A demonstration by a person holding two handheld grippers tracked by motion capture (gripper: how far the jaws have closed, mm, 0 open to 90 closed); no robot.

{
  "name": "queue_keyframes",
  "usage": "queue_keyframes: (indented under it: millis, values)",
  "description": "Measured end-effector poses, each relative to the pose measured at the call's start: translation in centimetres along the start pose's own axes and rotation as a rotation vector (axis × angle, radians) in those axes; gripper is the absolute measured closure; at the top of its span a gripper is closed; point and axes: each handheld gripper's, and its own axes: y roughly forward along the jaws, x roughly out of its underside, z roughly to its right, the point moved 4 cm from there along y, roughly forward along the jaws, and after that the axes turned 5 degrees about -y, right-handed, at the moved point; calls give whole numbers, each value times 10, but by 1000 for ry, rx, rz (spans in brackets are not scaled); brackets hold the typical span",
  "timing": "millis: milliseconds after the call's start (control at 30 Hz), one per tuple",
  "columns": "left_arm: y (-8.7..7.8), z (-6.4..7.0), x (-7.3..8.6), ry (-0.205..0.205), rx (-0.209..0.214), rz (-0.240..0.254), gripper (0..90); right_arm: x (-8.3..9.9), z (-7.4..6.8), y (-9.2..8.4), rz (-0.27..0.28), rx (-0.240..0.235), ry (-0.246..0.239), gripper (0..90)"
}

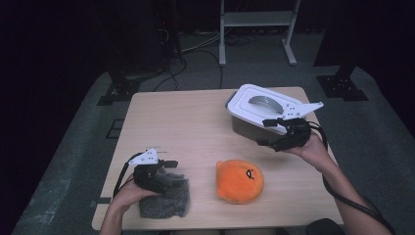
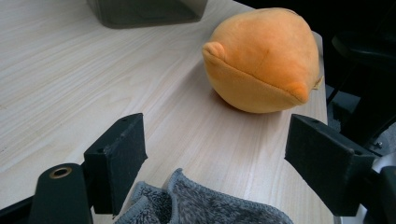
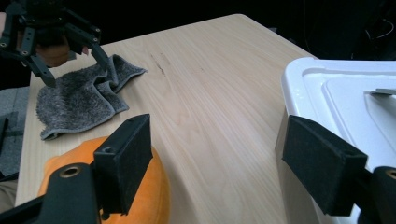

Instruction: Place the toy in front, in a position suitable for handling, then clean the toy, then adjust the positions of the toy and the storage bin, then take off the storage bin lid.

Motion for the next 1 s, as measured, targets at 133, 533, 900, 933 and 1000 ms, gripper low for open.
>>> queue_keyframes:
  millis: [133, 533, 900, 933, 1000]
  values:
    - [0, 2, -1, 6, 5, 2, 192, -2, 1, 0, -2, 1, -6, 229]
    - [1, 3, -3, 20, 13, -2, 189, -7, 4, 4, -8, -10, -20, 229]
    - [1, 3, -5, 17, 16, 6, 179, -24, 21, 2, -5, 0, -36, 229]
    - [1, 3, -5, 17, 17, 7, 179, -25, 23, 3, -5, 3, -34, 229]
    - [2, 3, -5, 21, 18, 5, 176, -27, 28, 3, -6, 5, -34, 229]
